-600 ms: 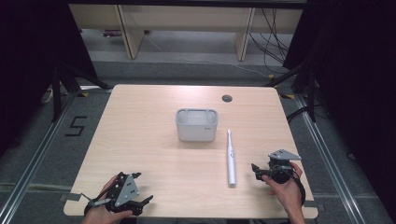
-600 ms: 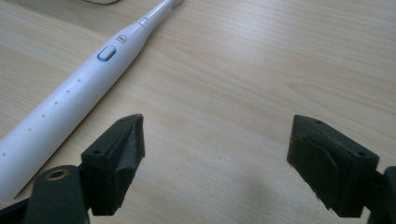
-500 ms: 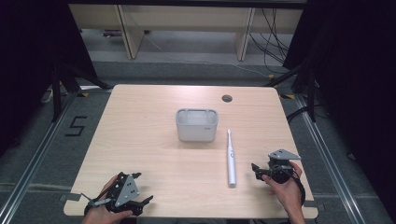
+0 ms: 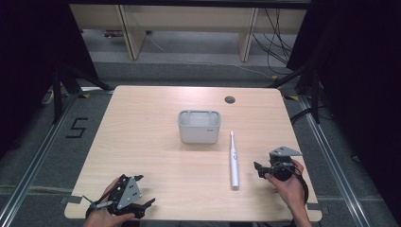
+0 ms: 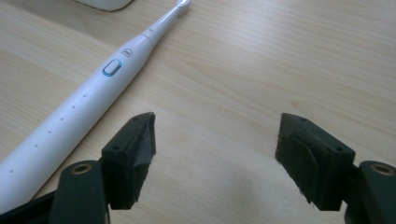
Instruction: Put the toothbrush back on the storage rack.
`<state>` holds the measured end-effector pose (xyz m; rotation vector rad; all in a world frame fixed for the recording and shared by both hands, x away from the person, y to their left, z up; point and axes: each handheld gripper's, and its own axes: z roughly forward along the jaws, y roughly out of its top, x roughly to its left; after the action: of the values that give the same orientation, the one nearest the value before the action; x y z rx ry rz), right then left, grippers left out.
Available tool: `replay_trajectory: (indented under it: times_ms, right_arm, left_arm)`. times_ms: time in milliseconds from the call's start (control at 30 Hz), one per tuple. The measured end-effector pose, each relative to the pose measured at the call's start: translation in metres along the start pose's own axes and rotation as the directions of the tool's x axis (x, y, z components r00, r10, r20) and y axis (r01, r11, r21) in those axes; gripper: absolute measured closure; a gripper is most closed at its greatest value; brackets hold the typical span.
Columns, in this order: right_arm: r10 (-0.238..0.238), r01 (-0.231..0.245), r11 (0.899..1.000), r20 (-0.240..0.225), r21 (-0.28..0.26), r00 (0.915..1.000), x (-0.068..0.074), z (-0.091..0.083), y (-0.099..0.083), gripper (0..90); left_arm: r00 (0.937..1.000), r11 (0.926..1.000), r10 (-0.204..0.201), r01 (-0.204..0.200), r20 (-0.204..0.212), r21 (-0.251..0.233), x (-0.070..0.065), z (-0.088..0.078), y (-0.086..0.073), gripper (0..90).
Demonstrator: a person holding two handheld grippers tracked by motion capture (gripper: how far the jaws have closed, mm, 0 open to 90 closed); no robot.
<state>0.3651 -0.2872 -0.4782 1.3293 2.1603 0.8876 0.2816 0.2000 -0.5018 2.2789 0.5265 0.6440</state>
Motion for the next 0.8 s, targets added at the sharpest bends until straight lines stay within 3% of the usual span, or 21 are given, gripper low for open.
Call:
replay_trajectory:
  times_ms: [67, 167, 200, 233, 300, 333, 400, 600, 667, 733, 767, 800]
  right_arm:
    - [-0.031, 0.031, 1.0, -0.014, 0.0, 0.9994, 0.0, 0.002, 0.005, 31.9]
    - [-0.017, 0.017, 1.0, -0.03, 0.024, 0.9994, 0.002, 0.001, 0.012, 32.3]
    - [-0.045, 0.046, 0.999, -0.039, 0.016, 0.9982, 0.001, 0.002, 0.014, 32.3]
    - [-0.011, 0.012, 0.999, -0.034, 0.035, 0.9994, 0.004, 0.002, 0.017, 32.5]
    - [-0.004, 0.007, 0.998, -0.041, 0.059, 0.9991, 0.007, 0.003, 0.022, 33.2]
    - [-0.025, 0.028, 0.998, -0.042, 0.056, 0.9988, 0.006, 0.005, 0.023, 33.6]
    - [-0.006, 0.01, 0.997, -0.051, 0.073, 0.9987, 0.009, 0.006, 0.028, 33.8]
    - [-0.055, 0.061, 0.995, -0.077, 0.076, 0.9955, 0.018, 0.011, 0.043, 35.4]
    - [-0.049, 0.056, 0.995, -0.086, 0.083, 0.9951, 0.02, 0.011, 0.045, 35.6]
    - [-0.079, 0.087, 0.993, -0.095, 0.082, 0.9924, 0.023, 0.016, 0.047, 35.7]
    - [-0.062, 0.072, 0.992, -0.1, 0.099, 0.9931, 0.026, 0.016, 0.049, 35.9]
    - [-0.078, 0.09, 0.99, -0.109, 0.11, 0.9909, 0.03, 0.02, 0.051, 36.3]
  left_arm:
    - [1.0, 1.0, 0.002, -0.002, -0.003, 0.001, 0.0, 0.0, 0.0, 15.1]
    - [1.0, 1.0, 0.006, -0.006, 0.001, 0.004, 0.001, -0.001, -0.001, 15.1]
    - [1.0, 1.0, 0.003, -0.003, 0.0, 0.005, 0.001, -0.001, -0.001, 15.1]
    - [1.0, 1.0, 0.006, -0.006, -0.001, 0.007, 0.001, -0.001, 0.0, 15.1]
    - [0.9999, 0.9999, 0.011, -0.011, -0.005, 0.011, 0.002, -0.001, 0.0, 15.1]
    - [1.0, 0.9999, 0.009, -0.009, -0.003, 0.009, 0.001, -0.001, -0.001, 15.1]
    - [1.0, 1.0, 0.0, 0.0, 0.0, 0.004, 0.001, -0.001, -0.001, 15.1]
    - [1.0, 1.0, -0.005, 0.005, -0.002, -0.003, 0.001, -0.001, -0.002, 15.1]
    - [1.0, 1.0, -0.006, 0.006, -0.008, 0.001, 0.001, -0.001, -0.001, 15.1]
    - [1.0, 1.0, 0.003, -0.003, -0.005, 0.008, 0.001, -0.001, -0.001, 15.1]
    - [1.0, 0.9999, 0.007, -0.007, -0.002, 0.008, 0.001, -0.001, -0.001, 15.1]
    - [1.0, 0.9999, 0.008, -0.008, -0.005, 0.01, 0.001, 0.0, -0.001, 15.1]
